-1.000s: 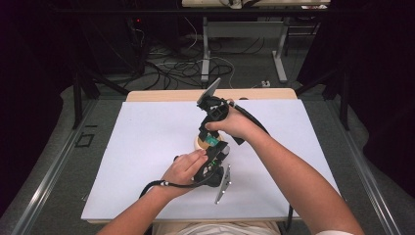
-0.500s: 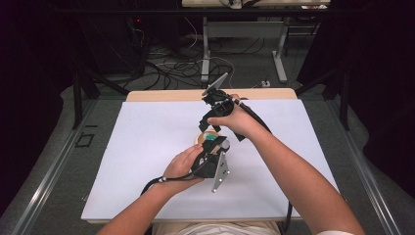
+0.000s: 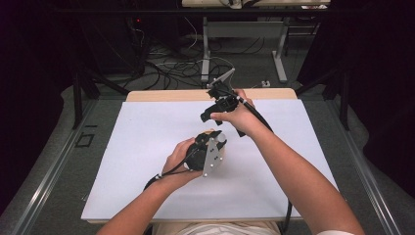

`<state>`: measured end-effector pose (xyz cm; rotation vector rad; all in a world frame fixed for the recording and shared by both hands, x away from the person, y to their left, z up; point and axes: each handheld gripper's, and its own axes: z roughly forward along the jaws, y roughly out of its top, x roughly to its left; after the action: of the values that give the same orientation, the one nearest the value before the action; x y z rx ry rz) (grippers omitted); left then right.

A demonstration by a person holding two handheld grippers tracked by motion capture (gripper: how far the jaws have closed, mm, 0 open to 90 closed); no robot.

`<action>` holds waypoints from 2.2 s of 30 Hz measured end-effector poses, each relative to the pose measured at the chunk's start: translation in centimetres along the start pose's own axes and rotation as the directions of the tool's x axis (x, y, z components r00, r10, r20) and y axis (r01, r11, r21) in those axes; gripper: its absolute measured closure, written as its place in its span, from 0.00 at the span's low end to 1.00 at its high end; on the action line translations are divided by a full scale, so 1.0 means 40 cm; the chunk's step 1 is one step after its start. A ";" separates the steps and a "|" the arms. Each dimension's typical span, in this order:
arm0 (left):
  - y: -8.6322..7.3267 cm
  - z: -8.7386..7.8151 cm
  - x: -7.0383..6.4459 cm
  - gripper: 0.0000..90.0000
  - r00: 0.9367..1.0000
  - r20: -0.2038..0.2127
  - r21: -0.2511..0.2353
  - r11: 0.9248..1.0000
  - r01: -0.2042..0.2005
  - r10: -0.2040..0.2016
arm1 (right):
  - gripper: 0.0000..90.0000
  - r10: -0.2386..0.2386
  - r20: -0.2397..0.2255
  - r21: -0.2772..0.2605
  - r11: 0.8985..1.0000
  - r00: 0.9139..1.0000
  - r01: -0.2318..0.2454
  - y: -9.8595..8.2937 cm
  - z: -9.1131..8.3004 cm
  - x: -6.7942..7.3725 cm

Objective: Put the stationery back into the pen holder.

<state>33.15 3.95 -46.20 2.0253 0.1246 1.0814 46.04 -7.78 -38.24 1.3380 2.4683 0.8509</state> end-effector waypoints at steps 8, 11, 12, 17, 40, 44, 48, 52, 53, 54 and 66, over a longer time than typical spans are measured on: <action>-0.018 0.008 0.020 0.72 0.987 0.041 -0.005 0.988 0.153 -0.153 | 0.16 -0.012 0.023 -0.049 0.999 1.000 0.013 0.001 -0.014 -0.014; -0.029 0.011 0.029 0.71 0.974 0.056 -0.003 0.976 0.218 -0.218 | 0.16 -0.012 0.035 -0.056 0.998 0.999 0.014 0.001 -0.016 -0.017; -0.031 0.012 0.033 0.72 0.970 0.059 0.003 0.972 0.236 -0.236 | 0.16 -0.020 0.044 -0.059 0.998 0.999 0.022 0.000 -0.017 -0.020; -0.046 0.014 0.051 0.71 0.936 0.072 -0.002 0.938 0.346 -0.345 | 0.14 -0.013 0.061 -0.086 0.996 0.998 0.018 -0.001 -0.024 -0.025; -0.122 0.042 0.095 0.71 0.732 0.116 0.071 0.741 0.668 -0.671 | 0.12 -0.007 0.088 -0.106 0.994 0.996 0.016 -0.043 -0.045 -0.068; -0.128 0.046 0.096 0.71 0.723 0.114 0.085 0.732 0.676 -0.681 | 0.11 -0.009 0.078 -0.121 0.992 0.997 0.018 -0.060 -0.051 -0.074; -0.133 0.048 0.096 0.71 0.714 0.116 0.095 0.723 0.684 -0.691 | 0.09 -0.019 0.087 -0.132 0.991 0.996 0.030 -0.078 -0.060 -0.079; -0.138 0.052 0.095 0.71 0.709 0.117 0.112 0.718 0.687 -0.696 | 0.07 -0.029 0.089 -0.156 0.987 0.996 0.043 -0.102 -0.073 -0.081; -0.139 0.053 0.094 0.71 0.708 0.114 0.113 0.717 0.688 -0.697 | 0.07 -0.033 0.093 -0.159 0.986 0.995 0.048 -0.108 -0.076 -0.082; -0.139 0.054 0.093 0.71 0.703 0.115 0.114 0.712 0.693 -0.702 | 0.06 -0.036 0.092 -0.166 0.985 0.995 0.051 -0.115 -0.078 -0.083; -0.146 0.058 0.093 0.71 0.696 0.108 0.138 0.704 0.696 -0.710 | 0.00 -0.035 0.104 -0.195 0.979 0.994 0.055 -0.207 -0.078 -0.101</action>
<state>38.77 7.98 -48.58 1.8579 0.8185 0.4210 41.17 -15.79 -40.82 1.2202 2.2625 0.9659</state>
